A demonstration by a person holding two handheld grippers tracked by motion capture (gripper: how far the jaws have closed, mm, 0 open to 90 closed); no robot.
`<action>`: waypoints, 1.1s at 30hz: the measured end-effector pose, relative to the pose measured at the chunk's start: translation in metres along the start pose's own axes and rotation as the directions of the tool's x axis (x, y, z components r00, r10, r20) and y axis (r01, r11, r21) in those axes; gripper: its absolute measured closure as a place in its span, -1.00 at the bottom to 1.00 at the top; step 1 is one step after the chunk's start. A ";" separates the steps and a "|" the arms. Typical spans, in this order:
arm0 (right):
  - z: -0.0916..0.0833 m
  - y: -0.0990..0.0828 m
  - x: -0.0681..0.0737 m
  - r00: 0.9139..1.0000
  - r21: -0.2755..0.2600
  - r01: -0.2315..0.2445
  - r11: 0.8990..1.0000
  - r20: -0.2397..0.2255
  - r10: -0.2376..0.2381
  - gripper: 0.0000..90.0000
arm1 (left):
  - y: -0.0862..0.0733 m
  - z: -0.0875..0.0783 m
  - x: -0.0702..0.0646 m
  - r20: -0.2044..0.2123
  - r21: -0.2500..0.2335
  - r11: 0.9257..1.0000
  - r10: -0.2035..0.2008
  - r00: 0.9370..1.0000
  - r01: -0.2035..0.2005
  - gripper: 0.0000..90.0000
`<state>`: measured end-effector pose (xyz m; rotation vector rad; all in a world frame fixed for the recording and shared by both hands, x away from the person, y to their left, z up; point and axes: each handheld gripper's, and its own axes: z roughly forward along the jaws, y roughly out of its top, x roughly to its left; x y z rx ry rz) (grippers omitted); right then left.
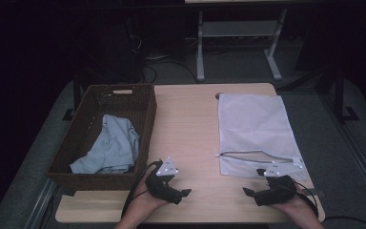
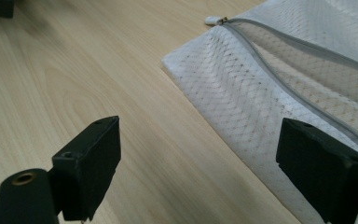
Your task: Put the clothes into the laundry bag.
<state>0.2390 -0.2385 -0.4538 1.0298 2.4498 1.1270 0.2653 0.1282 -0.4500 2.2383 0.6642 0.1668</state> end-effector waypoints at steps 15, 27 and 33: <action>0.003 -0.002 -0.002 1.000 0.000 0.013 1.000 0.021 -0.013 -0.70 | 0.037 -0.018 0.004 0.010 0.024 1.000 -0.001 1.000 0.001 -0.72; 0.002 -0.001 -0.002 0.999 -0.011 0.016 1.000 0.036 -0.016 -0.71 | 0.069 -0.043 0.017 0.013 0.039 0.999 0.022 1.000 -0.022 -0.71; 0.003 -0.002 -0.002 0.999 -0.010 0.014 1.000 0.042 -0.013 -0.71 | 0.079 -0.054 0.024 0.002 0.044 0.999 0.024 1.000 -0.024 -0.71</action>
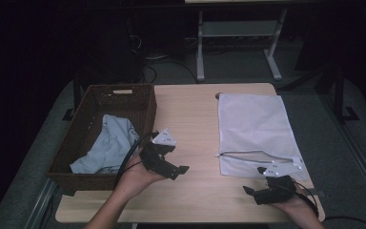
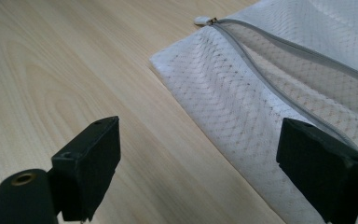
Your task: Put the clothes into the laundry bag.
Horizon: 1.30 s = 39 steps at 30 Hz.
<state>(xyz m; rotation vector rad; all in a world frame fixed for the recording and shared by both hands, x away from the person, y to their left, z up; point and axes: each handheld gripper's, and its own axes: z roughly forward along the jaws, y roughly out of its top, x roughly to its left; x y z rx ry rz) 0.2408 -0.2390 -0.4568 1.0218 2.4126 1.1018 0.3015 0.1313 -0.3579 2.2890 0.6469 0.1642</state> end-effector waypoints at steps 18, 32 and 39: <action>0.001 -0.001 -0.001 1.000 0.006 0.012 1.000 0.027 -0.012 -0.71 | 0.009 -0.049 0.051 -0.152 -0.002 0.998 -0.062 0.986 0.062 -0.70; 0.001 -0.002 -0.001 0.999 0.010 0.015 1.000 0.035 -0.015 -0.71 | -0.024 -0.074 0.107 -0.305 0.001 0.981 -0.185 0.934 0.194 -0.72; 0.002 -0.002 -0.002 0.999 0.010 0.012 1.000 0.036 -0.013 -0.71 | -0.050 -0.075 0.144 -0.380 0.025 0.959 -0.252 0.890 0.282 -0.76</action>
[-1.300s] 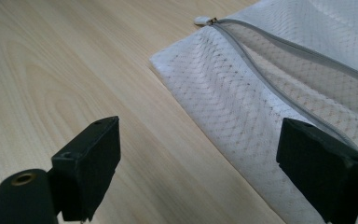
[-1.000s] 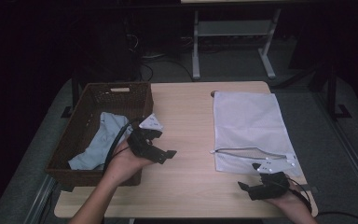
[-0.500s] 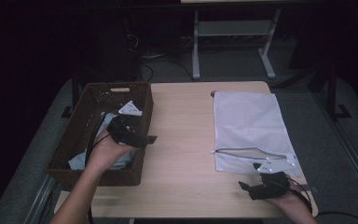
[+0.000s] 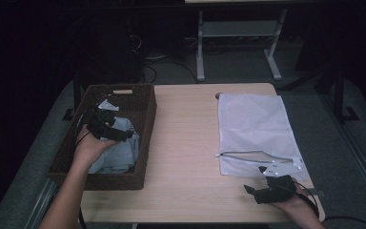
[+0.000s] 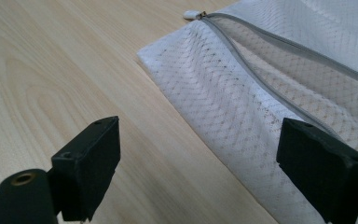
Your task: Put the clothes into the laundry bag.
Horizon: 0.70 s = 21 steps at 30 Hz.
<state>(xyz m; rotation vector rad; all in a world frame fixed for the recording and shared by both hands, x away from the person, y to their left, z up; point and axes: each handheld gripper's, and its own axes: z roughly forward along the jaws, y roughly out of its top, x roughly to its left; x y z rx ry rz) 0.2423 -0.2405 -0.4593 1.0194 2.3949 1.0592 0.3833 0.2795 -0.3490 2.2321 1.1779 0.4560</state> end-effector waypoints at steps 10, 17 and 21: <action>0.000 -0.001 -0.001 1.000 0.002 -0.003 1.000 0.003 0.003 -0.71 | -0.015 0.038 0.025 -0.052 0.116 0.992 -0.048 0.997 0.054 -0.78; 0.000 -0.001 -0.001 1.000 0.004 0.001 1.000 0.003 -0.001 -0.71 | -0.023 0.056 0.029 -0.061 0.187 0.981 -0.045 0.997 0.056 -0.79; 0.000 -0.001 -0.001 1.000 0.004 0.000 1.000 0.004 -0.001 -0.71 | -0.033 0.067 0.040 -0.058 0.253 0.961 -0.105 0.993 0.116 -0.79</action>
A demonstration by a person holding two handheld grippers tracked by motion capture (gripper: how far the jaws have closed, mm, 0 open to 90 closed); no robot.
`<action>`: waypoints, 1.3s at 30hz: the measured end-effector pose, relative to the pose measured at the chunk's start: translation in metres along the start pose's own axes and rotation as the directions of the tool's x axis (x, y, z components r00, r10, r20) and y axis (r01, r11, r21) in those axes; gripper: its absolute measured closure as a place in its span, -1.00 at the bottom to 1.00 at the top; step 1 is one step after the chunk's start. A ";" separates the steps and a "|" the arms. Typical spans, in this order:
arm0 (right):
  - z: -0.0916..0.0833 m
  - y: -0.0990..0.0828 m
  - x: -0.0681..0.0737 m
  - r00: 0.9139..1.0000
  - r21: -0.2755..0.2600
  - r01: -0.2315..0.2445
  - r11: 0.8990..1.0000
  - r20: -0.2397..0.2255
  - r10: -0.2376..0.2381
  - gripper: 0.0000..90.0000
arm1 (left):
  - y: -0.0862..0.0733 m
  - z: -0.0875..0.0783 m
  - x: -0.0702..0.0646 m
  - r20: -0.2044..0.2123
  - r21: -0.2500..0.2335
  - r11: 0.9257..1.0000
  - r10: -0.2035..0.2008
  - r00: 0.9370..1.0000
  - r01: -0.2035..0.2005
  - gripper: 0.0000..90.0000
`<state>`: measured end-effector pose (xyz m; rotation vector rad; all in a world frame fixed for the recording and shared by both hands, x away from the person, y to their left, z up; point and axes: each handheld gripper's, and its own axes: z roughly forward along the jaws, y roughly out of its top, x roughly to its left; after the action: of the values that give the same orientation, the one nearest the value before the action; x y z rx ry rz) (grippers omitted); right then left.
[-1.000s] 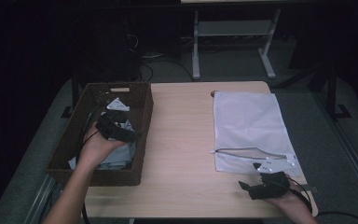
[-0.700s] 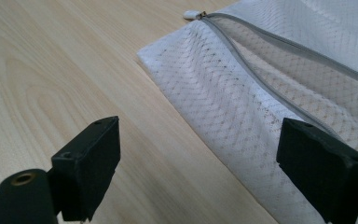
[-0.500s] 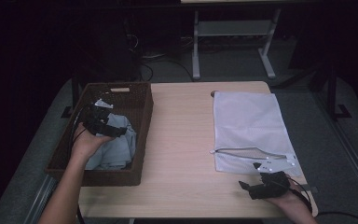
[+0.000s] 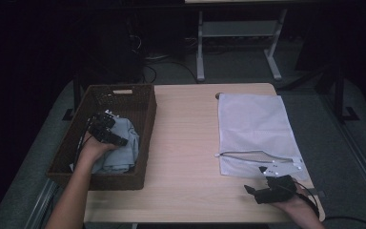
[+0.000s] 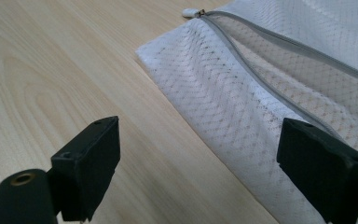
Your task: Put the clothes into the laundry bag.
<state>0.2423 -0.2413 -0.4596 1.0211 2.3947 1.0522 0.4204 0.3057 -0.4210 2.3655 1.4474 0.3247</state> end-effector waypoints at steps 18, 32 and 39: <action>0.001 0.000 0.000 1.000 0.005 0.002 1.000 -0.004 -0.002 -0.71 | -0.009 0.016 0.008 0.052 0.007 0.996 -0.087 0.995 0.087 -0.81; 0.001 0.000 0.000 1.000 0.011 0.008 1.000 -0.002 -0.008 -0.71 | -0.011 0.008 0.007 0.104 -0.001 0.996 -0.085 0.991 0.085 0.04; 0.002 0.000 0.000 1.000 0.015 0.003 1.000 -0.004 -0.003 -0.70 | -0.006 0.005 0.003 0.091 0.041 0.997 -0.066 0.994 0.062 0.50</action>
<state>0.2429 -0.2400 -0.4608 1.0212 2.4096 1.0383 0.4186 0.3106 -0.4276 2.3253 1.4954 0.1699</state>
